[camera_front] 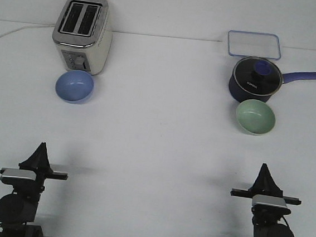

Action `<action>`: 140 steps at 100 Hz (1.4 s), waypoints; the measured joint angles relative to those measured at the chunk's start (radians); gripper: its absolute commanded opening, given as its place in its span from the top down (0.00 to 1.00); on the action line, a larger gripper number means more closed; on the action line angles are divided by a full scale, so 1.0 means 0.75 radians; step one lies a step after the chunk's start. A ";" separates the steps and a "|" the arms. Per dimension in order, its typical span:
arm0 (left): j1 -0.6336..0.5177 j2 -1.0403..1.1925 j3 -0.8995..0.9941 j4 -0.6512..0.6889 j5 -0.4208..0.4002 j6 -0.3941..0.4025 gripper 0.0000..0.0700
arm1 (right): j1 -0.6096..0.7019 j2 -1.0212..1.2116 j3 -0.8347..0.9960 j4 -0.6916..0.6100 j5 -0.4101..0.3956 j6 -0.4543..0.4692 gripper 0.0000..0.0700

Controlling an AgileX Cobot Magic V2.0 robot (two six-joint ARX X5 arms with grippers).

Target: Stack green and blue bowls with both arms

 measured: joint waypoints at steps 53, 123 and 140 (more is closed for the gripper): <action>0.000 0.000 0.000 0.000 0.000 0.000 0.98 | 0.000 0.000 0.001 0.071 0.001 0.000 1.00; 0.000 0.000 0.000 0.000 0.000 0.000 0.98 | 0.000 0.266 0.684 -0.677 0.110 0.003 1.00; 0.000 0.000 0.000 -0.001 0.000 0.000 0.98 | 0.000 0.487 0.963 -0.947 0.110 0.036 1.00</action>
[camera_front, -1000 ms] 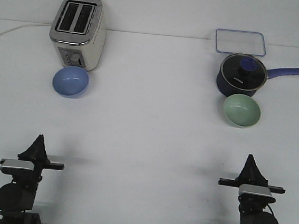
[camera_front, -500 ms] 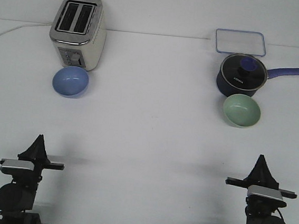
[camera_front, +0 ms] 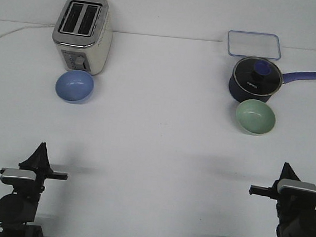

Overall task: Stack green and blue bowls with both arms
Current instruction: 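Move the right gripper forward to the pale green bowl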

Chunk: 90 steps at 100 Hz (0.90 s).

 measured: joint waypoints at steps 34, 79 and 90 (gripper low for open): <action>0.000 0.000 0.000 0.001 0.000 0.000 0.98 | 0.000 0.544 0.496 -0.396 -0.003 0.084 0.98; 0.000 0.000 0.000 0.001 0.000 0.000 0.98 | 0.000 0.904 0.575 -0.430 -0.039 0.093 0.30; 0.000 0.000 0.000 0.001 0.000 0.000 0.98 | 0.000 0.903 0.575 -0.410 -0.039 0.094 0.30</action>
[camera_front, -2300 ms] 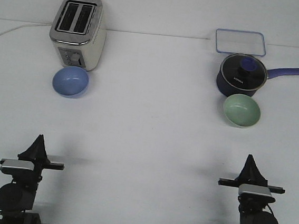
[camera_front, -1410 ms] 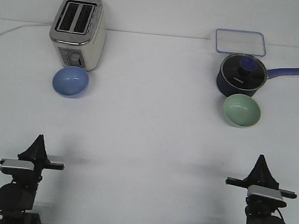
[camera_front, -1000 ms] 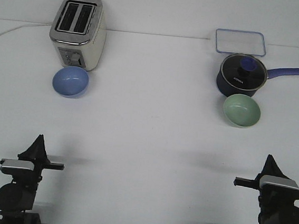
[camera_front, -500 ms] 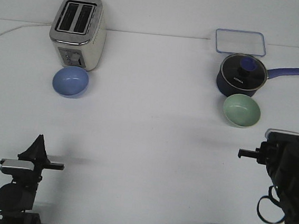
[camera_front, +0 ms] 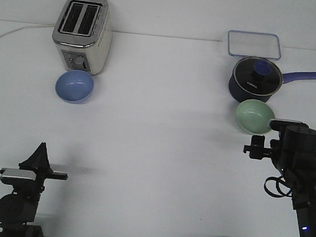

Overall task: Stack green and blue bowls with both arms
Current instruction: 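Move the right gripper forward to the pale green bowl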

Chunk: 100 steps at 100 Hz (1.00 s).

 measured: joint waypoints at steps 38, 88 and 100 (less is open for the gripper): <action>0.000 0.000 0.000 0.000 0.000 0.000 0.98 | -0.276 0.204 0.037 0.089 -0.262 0.000 0.30; 0.000 0.000 0.000 -0.001 0.000 0.000 0.98 | -0.360 0.742 0.382 0.132 -0.281 -0.117 0.30; 0.000 0.000 0.000 0.000 0.000 0.000 0.98 | -0.360 0.842 0.410 0.164 -0.281 -0.153 0.30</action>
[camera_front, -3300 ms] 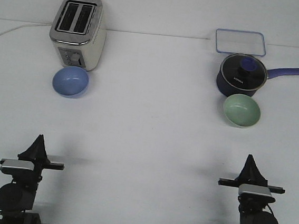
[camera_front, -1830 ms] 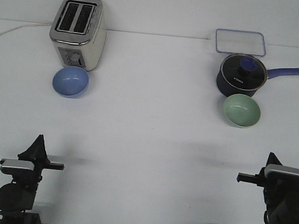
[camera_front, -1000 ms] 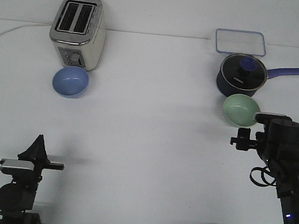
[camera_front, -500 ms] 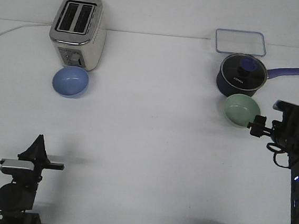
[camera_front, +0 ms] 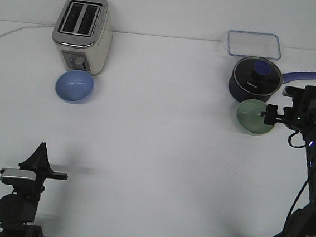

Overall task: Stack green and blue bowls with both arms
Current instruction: 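Move the right gripper forward to the pale green bowl, then grasp the rim of the pale green bowl with the right gripper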

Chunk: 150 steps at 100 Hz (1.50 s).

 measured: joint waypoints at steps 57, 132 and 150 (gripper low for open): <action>0.000 0.000 0.000 0.000 0.000 0.000 0.98 | -0.001 0.218 0.001 0.090 0.000 -0.023 0.33; 0.000 0.000 0.000 0.000 0.000 0.000 0.98 | 0.036 0.165 0.006 -0.049 -0.040 0.053 1.00; 0.000 0.000 0.000 0.000 0.000 0.000 0.98 | 0.202 -0.002 0.006 -0.143 0.010 0.104 1.00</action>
